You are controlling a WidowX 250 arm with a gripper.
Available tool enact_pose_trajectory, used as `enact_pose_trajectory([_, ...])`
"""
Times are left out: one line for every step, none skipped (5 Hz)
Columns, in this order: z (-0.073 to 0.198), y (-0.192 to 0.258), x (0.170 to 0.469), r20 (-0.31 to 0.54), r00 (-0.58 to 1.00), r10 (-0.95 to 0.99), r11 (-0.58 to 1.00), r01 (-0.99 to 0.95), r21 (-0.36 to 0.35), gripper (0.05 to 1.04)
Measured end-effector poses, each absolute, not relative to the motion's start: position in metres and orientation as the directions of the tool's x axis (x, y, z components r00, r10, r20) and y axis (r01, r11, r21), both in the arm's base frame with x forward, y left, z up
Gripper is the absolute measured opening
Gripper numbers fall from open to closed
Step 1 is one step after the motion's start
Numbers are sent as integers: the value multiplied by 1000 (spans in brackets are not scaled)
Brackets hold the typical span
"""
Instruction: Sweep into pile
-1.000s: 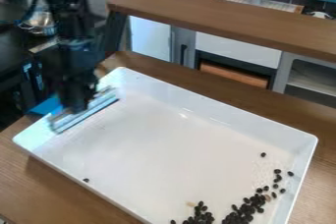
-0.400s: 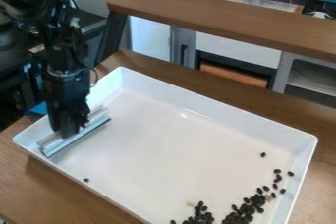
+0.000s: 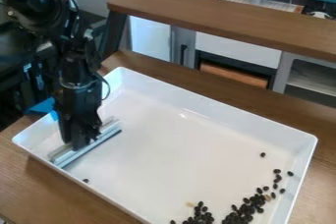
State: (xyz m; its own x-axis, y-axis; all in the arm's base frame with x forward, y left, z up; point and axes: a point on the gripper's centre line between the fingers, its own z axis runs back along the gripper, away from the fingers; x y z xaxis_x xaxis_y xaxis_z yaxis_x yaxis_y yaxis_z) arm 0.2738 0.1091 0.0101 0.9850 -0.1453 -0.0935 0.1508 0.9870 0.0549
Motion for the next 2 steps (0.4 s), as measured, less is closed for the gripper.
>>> enact_pose_trajectory([15,95,273,-97,983,-158,985,163,49,324])
enact_pose_trajectory([12,82,270,-111,983,-149,987,154,40,324])
